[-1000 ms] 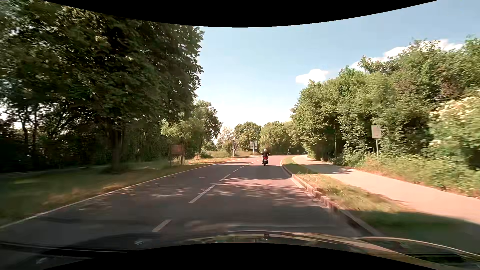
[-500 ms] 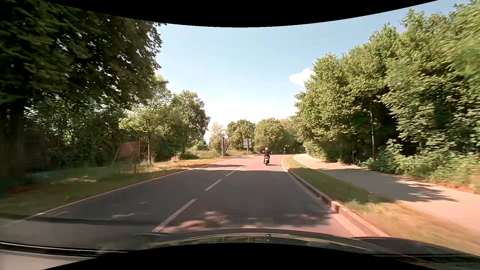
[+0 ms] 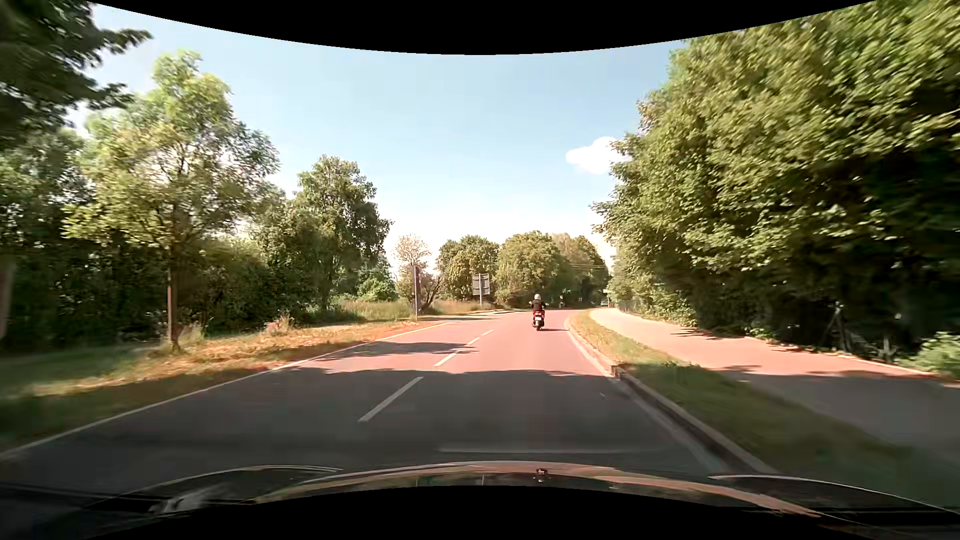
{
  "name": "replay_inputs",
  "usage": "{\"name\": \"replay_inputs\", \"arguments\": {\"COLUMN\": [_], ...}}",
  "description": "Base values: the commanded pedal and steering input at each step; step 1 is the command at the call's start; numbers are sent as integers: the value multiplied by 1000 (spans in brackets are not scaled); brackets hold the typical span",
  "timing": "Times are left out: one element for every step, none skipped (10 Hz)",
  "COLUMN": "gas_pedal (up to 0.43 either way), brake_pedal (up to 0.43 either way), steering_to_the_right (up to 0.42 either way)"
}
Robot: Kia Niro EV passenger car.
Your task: Follow the waypoints while adhering to traffic rules and regulations
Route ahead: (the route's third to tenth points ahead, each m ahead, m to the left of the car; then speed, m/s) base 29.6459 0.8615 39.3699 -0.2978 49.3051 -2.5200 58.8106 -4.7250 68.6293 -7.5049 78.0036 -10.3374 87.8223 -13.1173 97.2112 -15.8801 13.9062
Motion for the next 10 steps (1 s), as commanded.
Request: {"name": "replay_inputs", "arguments": {"gas_pedal": [150, 157, 177, 197, 220, 220, 220, 228, 228, 228], "brake_pedal": [6, 6, 6, 6, 6, 6, 6, 6, 6, 6], "steering_to_the_right": [19, 21, 23, 25, 24, 25, 25, 24, 24, 23]}}
